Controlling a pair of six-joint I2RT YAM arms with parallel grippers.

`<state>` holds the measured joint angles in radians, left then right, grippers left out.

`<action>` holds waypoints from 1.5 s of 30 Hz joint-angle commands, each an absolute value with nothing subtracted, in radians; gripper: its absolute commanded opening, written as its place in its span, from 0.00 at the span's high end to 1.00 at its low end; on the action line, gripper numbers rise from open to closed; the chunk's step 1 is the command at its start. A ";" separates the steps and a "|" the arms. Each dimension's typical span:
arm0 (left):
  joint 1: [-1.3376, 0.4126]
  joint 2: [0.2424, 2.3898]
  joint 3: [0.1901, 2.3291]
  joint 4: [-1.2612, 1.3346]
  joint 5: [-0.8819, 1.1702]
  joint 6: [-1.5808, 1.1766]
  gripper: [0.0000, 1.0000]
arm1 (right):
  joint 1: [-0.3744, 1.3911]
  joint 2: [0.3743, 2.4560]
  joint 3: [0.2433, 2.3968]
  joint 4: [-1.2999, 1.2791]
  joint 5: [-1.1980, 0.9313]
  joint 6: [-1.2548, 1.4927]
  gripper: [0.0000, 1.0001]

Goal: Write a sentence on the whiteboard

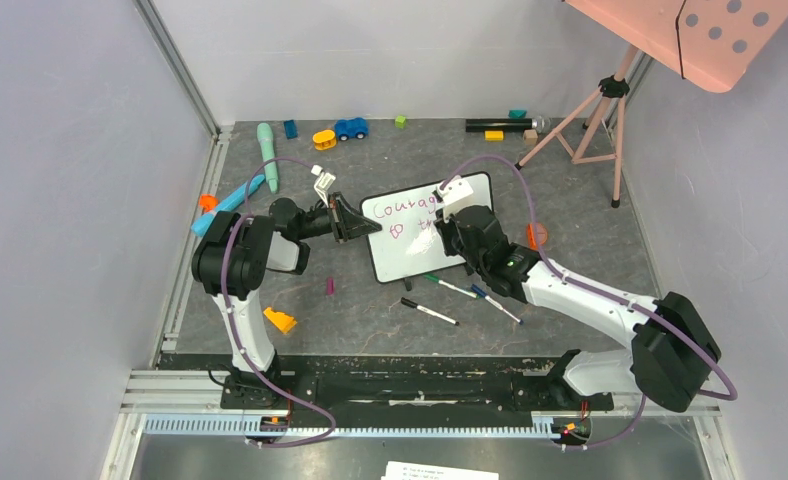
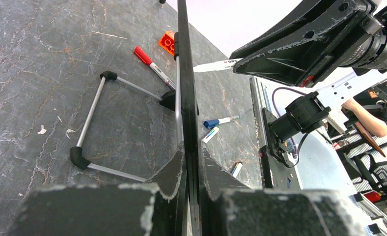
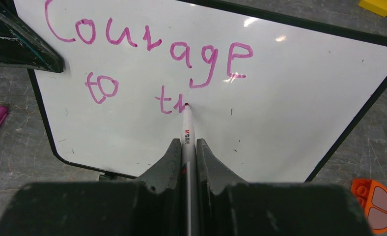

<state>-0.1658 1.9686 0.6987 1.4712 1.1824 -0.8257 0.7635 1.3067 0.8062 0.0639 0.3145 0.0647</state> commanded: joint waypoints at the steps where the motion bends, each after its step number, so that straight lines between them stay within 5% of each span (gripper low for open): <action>1: -0.178 1.967 0.720 1.557 1.244 -0.797 0.98 | 0.747 1.311 0.851 0.080 0.348 0.048 1.00; 20: -0.177 1.968 0.721 1.557 1.237 -0.802 0.98 | 0.732 1.180 0.792 0.069 0.238 0.067 1.00; 45: -0.178 1.965 0.721 1.557 1.238 -0.804 0.98 | 0.724 1.281 0.805 0.091 0.282 0.049 1.00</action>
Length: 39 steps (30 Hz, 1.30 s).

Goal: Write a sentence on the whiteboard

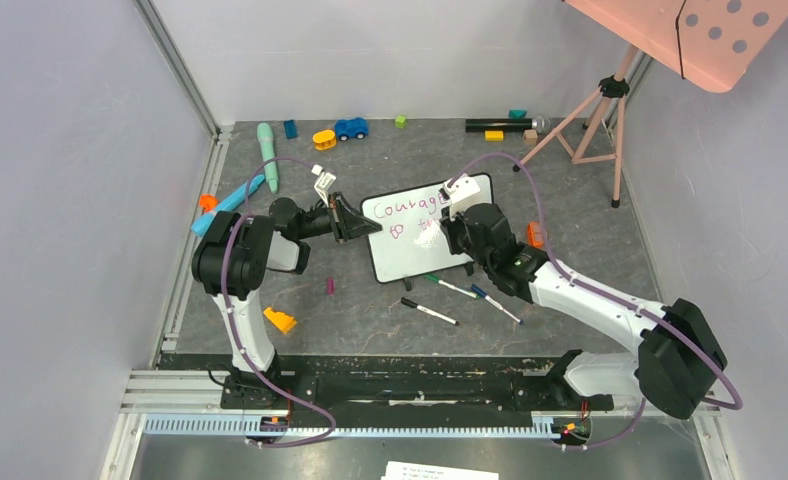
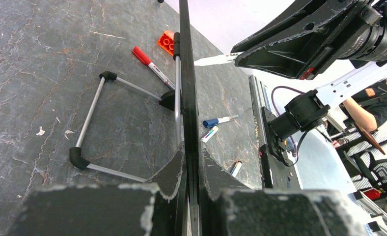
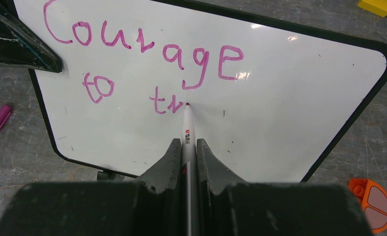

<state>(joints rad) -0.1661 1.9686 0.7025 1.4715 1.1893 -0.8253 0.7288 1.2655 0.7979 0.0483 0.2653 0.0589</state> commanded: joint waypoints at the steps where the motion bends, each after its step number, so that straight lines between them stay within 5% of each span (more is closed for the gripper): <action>1: -0.178 1.965 0.722 1.557 1.238 -0.805 0.98 | 0.724 1.284 0.805 0.093 0.281 0.050 1.00; 39: -0.178 1.963 0.718 1.557 1.239 -0.802 0.98 | 0.715 1.266 0.741 0.084 0.310 0.070 1.00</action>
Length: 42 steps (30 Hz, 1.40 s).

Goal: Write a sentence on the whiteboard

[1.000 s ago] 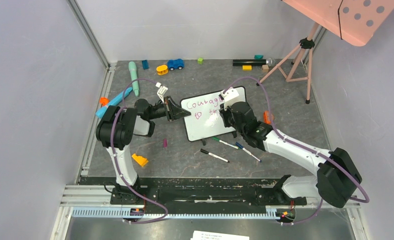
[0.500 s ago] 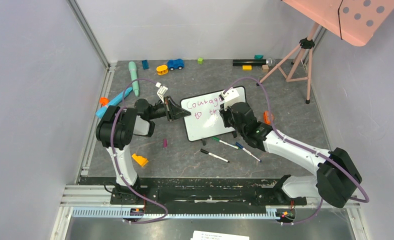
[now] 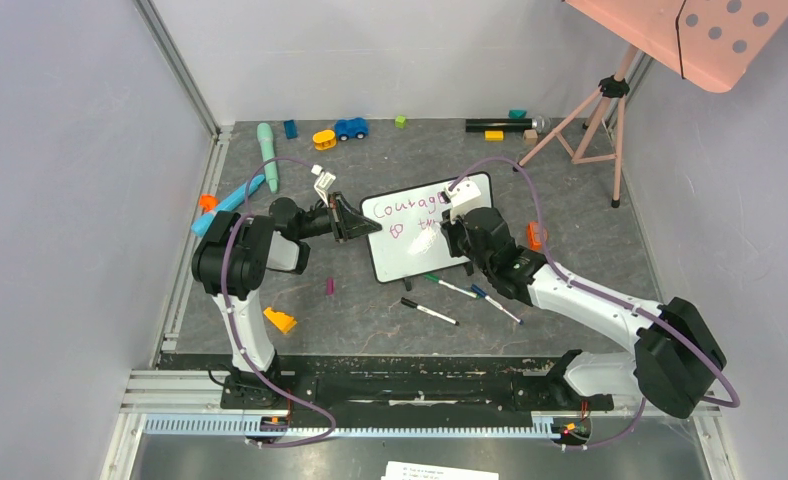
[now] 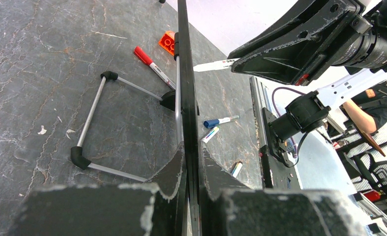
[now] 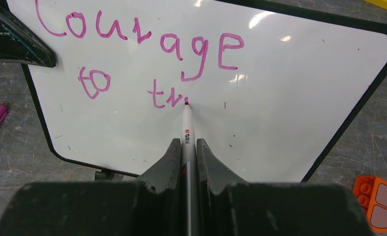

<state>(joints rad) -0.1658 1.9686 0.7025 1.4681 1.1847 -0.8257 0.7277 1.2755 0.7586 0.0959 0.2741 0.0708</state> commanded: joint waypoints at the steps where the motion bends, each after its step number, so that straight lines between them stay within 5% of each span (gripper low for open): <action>1: -0.178 1.963 0.719 1.557 1.238 -0.803 0.98 | 0.715 1.265 0.740 0.085 0.311 0.071 1.00; 42: -0.178 1.962 0.720 1.557 1.239 -0.802 0.98 | 0.699 1.285 0.775 0.067 0.289 0.059 1.00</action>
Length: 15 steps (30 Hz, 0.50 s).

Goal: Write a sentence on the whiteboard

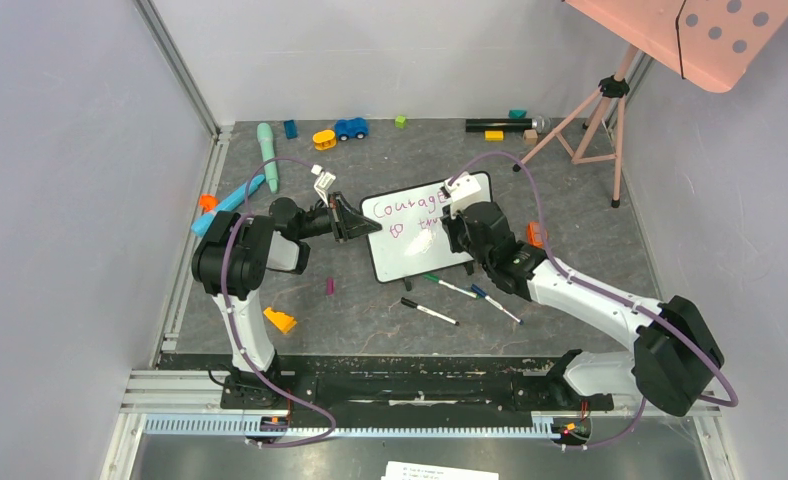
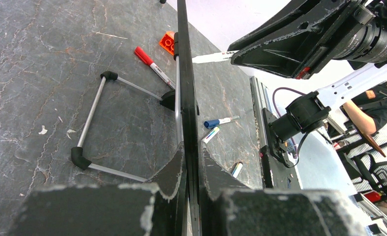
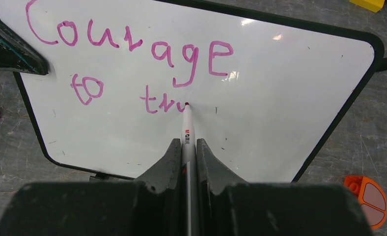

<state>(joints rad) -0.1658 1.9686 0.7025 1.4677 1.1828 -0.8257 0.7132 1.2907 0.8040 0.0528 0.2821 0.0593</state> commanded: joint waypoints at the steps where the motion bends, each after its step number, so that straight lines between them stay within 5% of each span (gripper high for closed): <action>1: -0.178 1.962 0.719 1.557 1.238 -0.802 0.98 | 0.699 1.282 0.764 0.069 0.290 0.061 1.00; 15: -0.178 1.962 0.720 1.557 1.239 -0.802 0.98 | 0.699 1.260 0.687 0.104 0.240 0.090 1.00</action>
